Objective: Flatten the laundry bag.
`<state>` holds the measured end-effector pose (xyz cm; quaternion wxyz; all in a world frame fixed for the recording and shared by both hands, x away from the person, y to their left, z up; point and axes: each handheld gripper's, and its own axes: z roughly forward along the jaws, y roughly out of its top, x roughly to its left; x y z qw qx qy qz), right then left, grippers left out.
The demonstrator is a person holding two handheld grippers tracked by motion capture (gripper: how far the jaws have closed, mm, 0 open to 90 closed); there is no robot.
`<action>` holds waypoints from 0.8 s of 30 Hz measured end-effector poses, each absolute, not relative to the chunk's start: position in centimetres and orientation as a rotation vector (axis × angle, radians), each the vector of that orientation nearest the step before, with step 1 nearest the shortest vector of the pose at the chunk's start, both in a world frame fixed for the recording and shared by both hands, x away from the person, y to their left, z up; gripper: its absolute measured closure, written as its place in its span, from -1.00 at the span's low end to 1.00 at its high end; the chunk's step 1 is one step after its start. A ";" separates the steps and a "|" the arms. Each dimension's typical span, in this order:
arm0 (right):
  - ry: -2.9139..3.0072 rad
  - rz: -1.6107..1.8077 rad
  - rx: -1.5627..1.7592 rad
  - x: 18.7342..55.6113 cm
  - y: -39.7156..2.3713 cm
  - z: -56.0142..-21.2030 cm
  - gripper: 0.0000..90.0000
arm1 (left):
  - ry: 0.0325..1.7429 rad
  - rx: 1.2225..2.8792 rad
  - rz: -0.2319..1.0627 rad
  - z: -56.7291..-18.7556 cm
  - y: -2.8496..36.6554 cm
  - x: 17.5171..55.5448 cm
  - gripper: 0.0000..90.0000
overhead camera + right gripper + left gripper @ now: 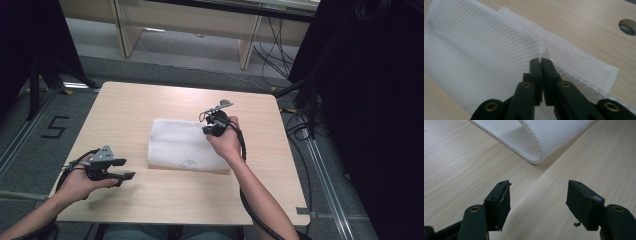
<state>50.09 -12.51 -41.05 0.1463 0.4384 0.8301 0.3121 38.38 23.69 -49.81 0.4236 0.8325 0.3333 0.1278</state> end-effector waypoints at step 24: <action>2.392 0.924 1.230 46.3 -13.0 -40.8 0.96 | 0.848 2.090 0.311 -49.8 23.8 38.3 -0.22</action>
